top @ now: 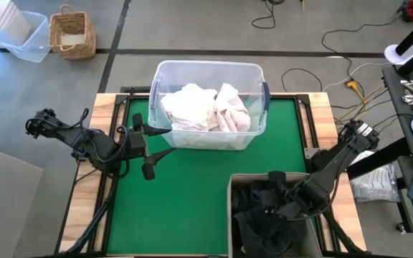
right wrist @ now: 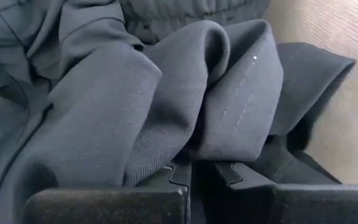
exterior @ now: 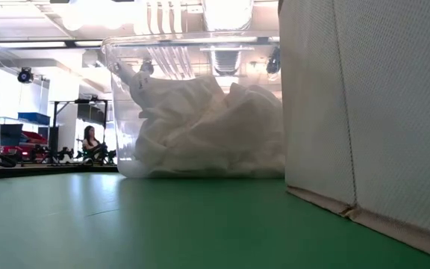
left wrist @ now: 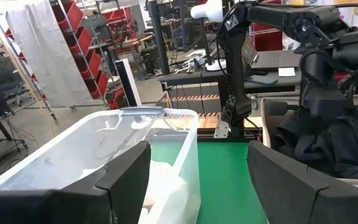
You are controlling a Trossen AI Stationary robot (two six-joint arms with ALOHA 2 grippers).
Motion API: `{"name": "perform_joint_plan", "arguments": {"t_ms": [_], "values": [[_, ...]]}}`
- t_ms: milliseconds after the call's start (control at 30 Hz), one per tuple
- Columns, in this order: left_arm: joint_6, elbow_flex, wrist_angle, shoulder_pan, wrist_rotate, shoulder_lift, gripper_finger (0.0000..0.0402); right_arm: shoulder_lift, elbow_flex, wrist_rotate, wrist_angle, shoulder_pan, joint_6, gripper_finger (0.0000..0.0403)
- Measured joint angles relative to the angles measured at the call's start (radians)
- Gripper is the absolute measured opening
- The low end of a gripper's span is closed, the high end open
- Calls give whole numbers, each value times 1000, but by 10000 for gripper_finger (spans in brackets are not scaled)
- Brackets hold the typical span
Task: Sort clothes
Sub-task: Put the dark gray pants into the brown laundry bin, then return to Home Position
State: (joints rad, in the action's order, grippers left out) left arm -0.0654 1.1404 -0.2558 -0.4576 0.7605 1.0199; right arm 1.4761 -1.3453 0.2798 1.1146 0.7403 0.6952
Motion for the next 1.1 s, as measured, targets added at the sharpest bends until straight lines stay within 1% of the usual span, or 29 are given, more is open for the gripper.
{"name": "perform_joint_plan", "arguments": {"t_ms": [233,533,633,700,767,867,933,1000,1100], "values": [[0,0,0,0,0,0,245,-52,-31,15,64,1,0,13],[-31,0,0,0,-1,-2,245,-169,-40,147,82,0,-72,13],[-35,3,-1,0,-2,-2,245,-206,-40,225,65,0,-129,13],[-53,5,17,0,-13,1,245,-230,-40,292,20,-1,-207,13],[-90,6,49,5,-45,10,245,-254,-40,342,-54,-9,-318,13],[-156,6,113,15,-88,41,245,-283,-40,346,-203,-39,-522,13],[-205,6,152,16,-93,58,245,-303,-39,328,-292,-62,-653,13],[-260,6,177,22,-92,70,245,-327,-39,279,-358,-93,-770,13],[-294,7,198,46,-93,85,245,-362,-34,150,-448,-161,-900,13]]}}
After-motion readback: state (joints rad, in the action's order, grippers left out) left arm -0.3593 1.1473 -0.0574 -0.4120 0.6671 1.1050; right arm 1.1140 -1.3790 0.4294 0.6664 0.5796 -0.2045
